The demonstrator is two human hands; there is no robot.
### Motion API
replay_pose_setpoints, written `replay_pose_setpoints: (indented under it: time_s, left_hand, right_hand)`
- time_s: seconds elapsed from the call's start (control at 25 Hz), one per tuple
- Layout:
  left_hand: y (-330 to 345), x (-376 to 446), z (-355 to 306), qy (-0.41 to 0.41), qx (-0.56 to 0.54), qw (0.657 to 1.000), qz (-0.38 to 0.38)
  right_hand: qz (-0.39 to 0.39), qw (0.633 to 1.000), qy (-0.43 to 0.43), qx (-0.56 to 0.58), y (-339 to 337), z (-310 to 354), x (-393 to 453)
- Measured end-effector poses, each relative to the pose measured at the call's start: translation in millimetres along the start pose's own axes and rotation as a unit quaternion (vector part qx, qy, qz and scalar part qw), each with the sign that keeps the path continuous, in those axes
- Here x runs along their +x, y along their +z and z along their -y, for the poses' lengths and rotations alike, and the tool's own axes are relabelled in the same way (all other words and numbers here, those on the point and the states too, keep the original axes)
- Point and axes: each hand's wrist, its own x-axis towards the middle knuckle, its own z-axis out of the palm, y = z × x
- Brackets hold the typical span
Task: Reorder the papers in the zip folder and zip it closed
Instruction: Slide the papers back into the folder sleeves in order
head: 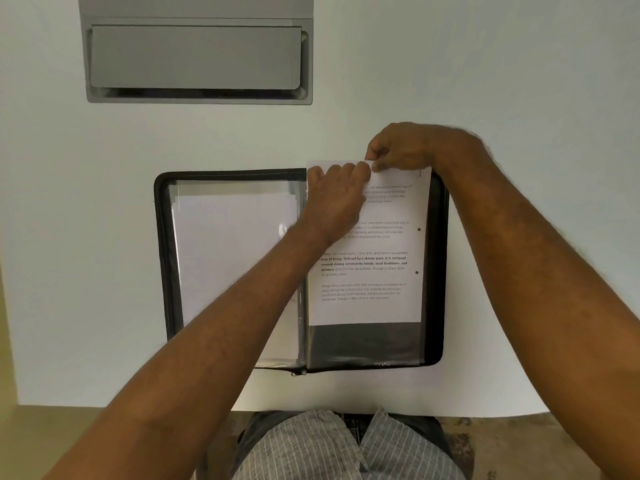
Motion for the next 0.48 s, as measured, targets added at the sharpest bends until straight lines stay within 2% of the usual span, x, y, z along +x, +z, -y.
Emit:
replay_pose_setpoints:
  time_s: [0.24,0.48]
  left_hand:
    - [-4.7,0.8,8.5,-0.077,-0.028,0.997,-0.005]
    - [-5.5,0.6,6.9,-0.08,-0.039,0.996,-0.018]
  right_hand:
    - [0.028,0.998,0.035,0.034,17.0,-4.6,-0.7]
    - [-0.034,0.991,0.04,0.126,24.6,-10.6,-14.5]
